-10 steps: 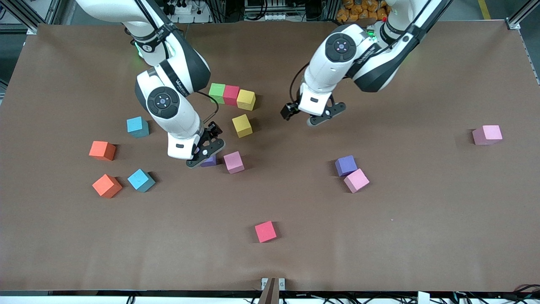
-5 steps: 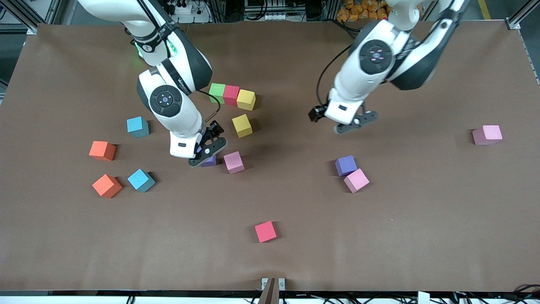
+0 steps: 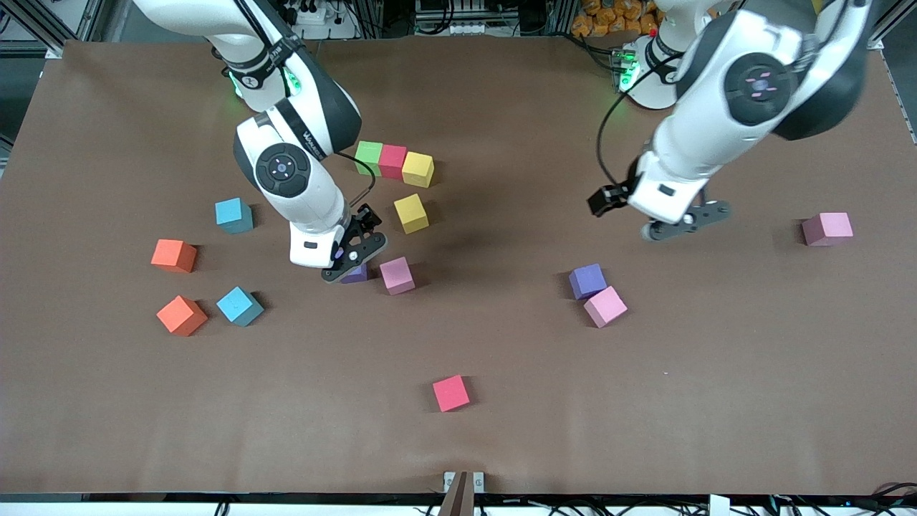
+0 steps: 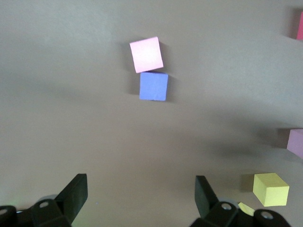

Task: Form number 2 with 11 blocks
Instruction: 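Open the left gripper off the yellow cube while the right gripper rises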

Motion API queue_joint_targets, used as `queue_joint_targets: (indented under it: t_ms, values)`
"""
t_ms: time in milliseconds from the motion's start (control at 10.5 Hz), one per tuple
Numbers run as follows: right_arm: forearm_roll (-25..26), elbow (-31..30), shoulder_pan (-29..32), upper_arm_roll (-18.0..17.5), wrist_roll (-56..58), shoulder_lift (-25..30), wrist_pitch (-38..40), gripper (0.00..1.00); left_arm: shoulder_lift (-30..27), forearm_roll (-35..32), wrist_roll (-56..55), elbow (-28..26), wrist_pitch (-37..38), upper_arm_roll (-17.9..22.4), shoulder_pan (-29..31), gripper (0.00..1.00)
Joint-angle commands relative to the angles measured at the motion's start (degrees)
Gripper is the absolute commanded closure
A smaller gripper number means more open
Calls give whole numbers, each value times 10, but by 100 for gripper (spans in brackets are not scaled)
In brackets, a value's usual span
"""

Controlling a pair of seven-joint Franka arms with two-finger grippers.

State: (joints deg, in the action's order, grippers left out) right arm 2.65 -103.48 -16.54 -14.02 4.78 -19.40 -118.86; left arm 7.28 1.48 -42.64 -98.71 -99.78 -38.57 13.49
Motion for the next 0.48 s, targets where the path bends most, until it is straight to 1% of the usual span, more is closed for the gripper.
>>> queue_joint_targets:
  t_ms: [0, 96, 287, 382]
  values:
    - [-8, -3, -4, 1, -7, 11, 1, 0, -12, 6, 30, 32, 41, 31, -9, 0]
    - [-8, -3, -7, 1, -7, 11, 0, 0, -22, -2, 38, 39, 53, 32, -6, 0]
    - [-10, -3, -11, 1, -8, 11, -1, 0, -24, -45, 48, 75, 71, 29, -5, 0]
    - [-10, -3, -14, 1, -8, 11, -1, 0, -24, -46, 81, 89, 71, 33, -3, 0]
